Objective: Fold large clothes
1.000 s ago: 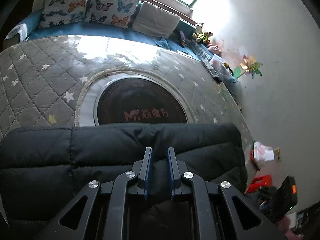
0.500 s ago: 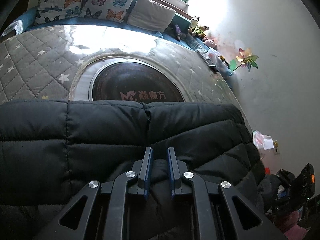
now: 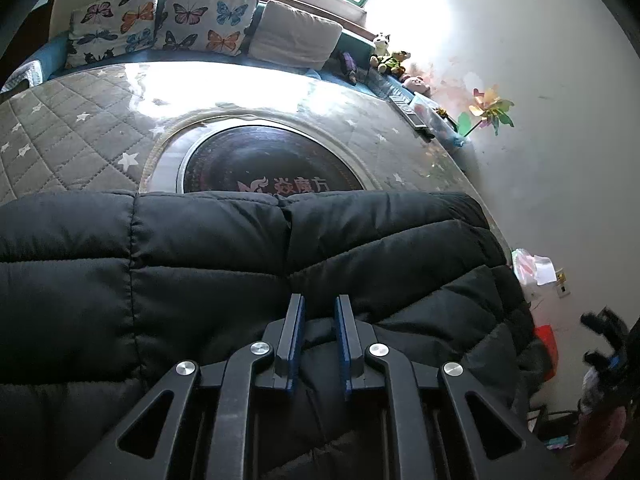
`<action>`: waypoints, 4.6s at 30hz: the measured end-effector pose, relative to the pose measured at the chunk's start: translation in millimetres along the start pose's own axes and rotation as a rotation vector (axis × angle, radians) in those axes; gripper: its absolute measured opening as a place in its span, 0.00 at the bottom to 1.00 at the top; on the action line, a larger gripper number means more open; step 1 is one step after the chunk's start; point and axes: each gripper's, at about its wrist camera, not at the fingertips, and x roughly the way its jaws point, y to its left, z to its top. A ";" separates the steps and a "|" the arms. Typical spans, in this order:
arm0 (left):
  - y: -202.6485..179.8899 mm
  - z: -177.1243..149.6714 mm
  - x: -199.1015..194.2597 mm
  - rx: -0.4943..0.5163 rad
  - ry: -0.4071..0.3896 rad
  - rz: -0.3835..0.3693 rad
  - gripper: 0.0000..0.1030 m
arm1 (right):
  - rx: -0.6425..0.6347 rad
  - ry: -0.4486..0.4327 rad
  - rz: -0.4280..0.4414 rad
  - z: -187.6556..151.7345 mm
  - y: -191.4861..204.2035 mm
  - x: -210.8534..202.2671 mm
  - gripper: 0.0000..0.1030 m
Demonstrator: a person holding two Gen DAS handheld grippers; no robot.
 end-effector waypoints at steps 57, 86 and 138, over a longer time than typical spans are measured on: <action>12.4 -116.2 -65.9 0.095 -0.073 -0.022 0.17 | -0.138 0.286 0.111 3.2 72.8 136.8 0.75; 153.2 -83.4 -124.6 -0.246 -0.255 0.286 1.00 | -0.069 0.216 0.168 -8.6 53.2 140.6 0.76; 202.3 -91.1 -75.7 -0.314 -0.240 0.108 1.00 | 0.511 0.135 0.344 -33.8 -126.4 165.8 1.00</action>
